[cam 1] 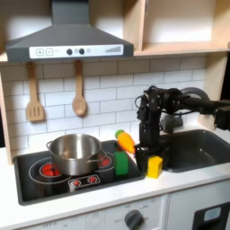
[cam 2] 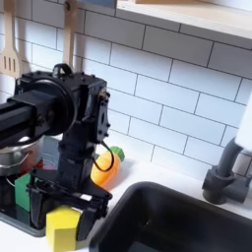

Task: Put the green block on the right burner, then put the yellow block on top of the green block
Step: 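Put the yellow block on top of the green block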

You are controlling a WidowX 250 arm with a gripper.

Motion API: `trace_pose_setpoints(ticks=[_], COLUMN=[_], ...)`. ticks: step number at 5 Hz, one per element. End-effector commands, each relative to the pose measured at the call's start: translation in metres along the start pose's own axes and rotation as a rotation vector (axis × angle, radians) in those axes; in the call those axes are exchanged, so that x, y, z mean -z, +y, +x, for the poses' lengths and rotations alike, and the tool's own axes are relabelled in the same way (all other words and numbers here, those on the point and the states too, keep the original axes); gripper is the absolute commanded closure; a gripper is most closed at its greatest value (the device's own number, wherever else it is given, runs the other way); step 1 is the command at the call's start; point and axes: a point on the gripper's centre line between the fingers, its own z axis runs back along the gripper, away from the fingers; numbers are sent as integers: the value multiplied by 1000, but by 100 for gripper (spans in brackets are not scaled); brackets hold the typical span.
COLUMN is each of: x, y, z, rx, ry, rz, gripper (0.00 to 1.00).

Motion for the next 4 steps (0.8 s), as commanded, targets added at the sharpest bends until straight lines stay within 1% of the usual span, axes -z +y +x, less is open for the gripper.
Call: trace_pose_setpoints(ticks=[1, 2, 3, 4], x=[-2, -1, 1, -1], y=[-2, -2, -1, -2], z=[-12, -10, -7, -5], rx=[19, 26, 17, 14], ry=[-1, -3, 2, -4], rz=[-3, -3, -4, -6], gripper=[0, 0, 0, 0])
